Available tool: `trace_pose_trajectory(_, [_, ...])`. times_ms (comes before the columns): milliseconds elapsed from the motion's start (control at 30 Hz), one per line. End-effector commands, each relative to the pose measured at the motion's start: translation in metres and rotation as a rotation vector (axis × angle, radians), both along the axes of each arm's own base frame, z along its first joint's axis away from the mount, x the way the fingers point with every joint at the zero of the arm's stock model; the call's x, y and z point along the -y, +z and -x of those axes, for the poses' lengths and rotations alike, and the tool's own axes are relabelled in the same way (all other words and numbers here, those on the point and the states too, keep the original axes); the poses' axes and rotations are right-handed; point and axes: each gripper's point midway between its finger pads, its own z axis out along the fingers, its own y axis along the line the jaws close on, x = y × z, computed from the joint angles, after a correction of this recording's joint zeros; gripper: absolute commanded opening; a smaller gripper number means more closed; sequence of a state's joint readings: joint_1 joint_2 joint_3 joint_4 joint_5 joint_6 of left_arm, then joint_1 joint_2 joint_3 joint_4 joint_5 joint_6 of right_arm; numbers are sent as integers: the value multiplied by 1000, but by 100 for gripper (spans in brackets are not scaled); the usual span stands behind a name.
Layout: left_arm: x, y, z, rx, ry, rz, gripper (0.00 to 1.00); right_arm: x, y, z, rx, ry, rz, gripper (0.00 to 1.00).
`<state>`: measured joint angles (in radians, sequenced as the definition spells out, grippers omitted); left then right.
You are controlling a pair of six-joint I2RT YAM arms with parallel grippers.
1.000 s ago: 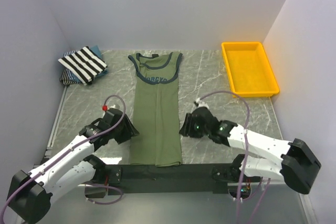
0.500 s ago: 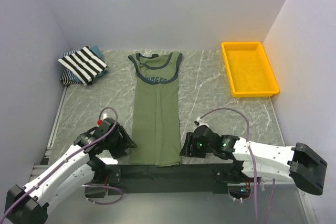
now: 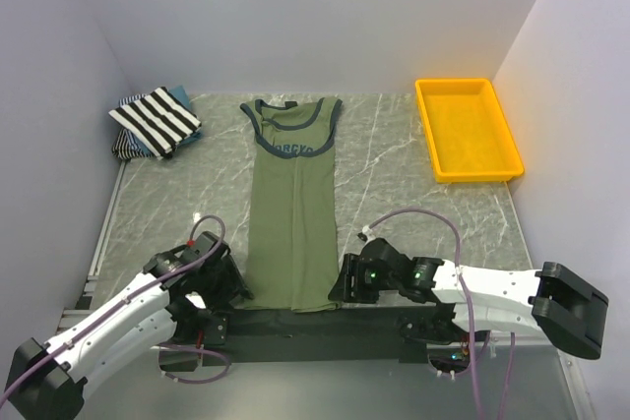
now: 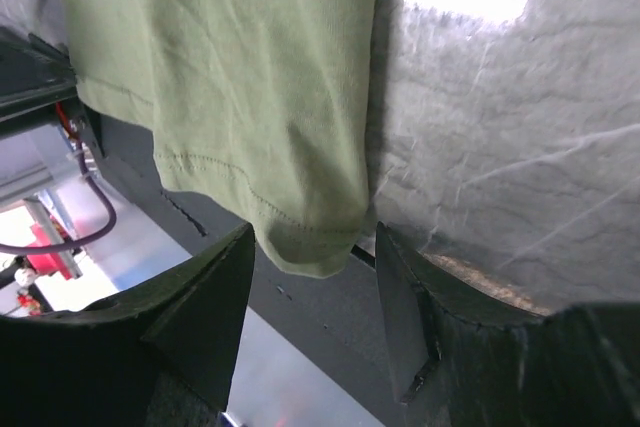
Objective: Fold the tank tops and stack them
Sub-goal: Fold the tank top
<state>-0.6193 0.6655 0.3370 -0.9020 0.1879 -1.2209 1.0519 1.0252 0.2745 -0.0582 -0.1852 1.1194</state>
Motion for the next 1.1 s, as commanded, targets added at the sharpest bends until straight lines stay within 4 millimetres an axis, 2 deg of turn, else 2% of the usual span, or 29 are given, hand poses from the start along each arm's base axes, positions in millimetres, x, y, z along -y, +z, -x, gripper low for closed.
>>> trace_pose_trajectory(0, [1, -4, 7, -40, -9, 0, 60, 11, -16, 17, -63, 27, 49, 59])
trace_pose_trajectory(267, [3, -11, 12, -65, -22, 2, 49, 14, -29, 41, -137, 63, 71, 58])
trace_pose_trajectory(567, [7, -6, -6, -7, -45, -19, 37, 10, -32, 33, -127, 25, 89, 53])
trace_pose_trajectory(767, [18, 2, -21, 69, -42, 37, 25, 12, -31, 31, -116, 19, 113, 35])
trace_pose_trajectory(867, [23, 9, -27, 107, -40, 65, 17, 13, -28, 28, -99, 21, 127, 29])
trace_pose_trajectory(900, [24, 10, -27, 109, -40, 68, 10, 13, -27, 28, -93, 26, 129, 26])
trace_pose_trajectory(933, [23, 10, -27, 107, -43, 69, 6, 14, -27, 27, -89, 26, 140, 22])
trace_pose_trajectory(967, [23, 9, -26, 104, -42, 67, 1, 15, -26, 26, -84, 27, 145, 12])
trace_pose_trajectory(1067, [23, 12, -23, 94, -57, 68, 1, 14, -19, 24, -59, 47, 153, 4])
